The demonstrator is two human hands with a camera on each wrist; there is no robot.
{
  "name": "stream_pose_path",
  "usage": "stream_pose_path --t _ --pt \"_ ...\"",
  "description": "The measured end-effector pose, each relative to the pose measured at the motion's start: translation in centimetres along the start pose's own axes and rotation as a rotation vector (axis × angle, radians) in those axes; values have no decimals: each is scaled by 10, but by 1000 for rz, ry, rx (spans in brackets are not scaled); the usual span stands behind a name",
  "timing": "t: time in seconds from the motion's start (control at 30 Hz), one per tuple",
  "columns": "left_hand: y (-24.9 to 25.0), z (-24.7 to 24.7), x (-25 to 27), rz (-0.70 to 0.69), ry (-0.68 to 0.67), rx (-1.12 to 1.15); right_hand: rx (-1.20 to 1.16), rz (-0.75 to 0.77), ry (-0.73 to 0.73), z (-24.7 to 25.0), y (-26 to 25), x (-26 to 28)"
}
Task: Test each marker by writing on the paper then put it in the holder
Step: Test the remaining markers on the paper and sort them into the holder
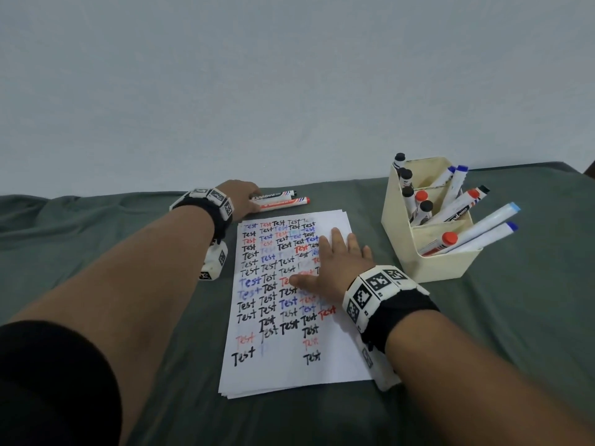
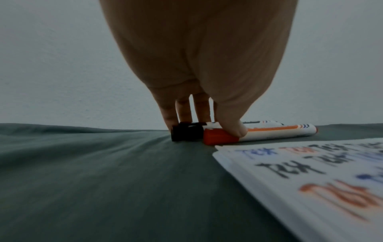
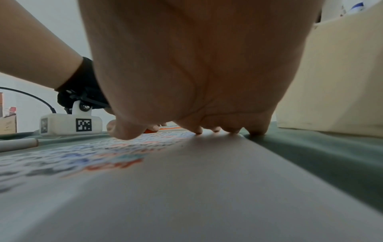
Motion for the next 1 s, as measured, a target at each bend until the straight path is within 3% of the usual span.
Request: stream_pose_path --t 0.23,0.4,0.63,0.73,0.83,0.9,1.0 --pt "-4 5 3 20 69 -64 -2 -7 9 2 -1 1" --pt "4 18 22 -44 197 -59 -27 1 42 4 -2 -1" --pt "51 30 85 -303 224 231 -110 122 373 35 -7 -1" --pt "66 30 113 -399 207 220 -125 222 419 46 -15 0" --pt "62 31 125 -310 186 142 -153 233 411 50 -15 1" --pt "38 34 125 -98 184 165 -164 211 415 53 -12 2" --pt "-5 34 137 181 158 420 -180 178 440 55 -1 2"
Point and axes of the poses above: each hand's wrist, its own x-axis away from the middle knuckle, its own z-axis out of the back of the hand, y = z × x, the point moved 7 cm from there along -x, towards the middle knuckle, and after that the axes turned 11 degrees about y, right-handed, at the moved point
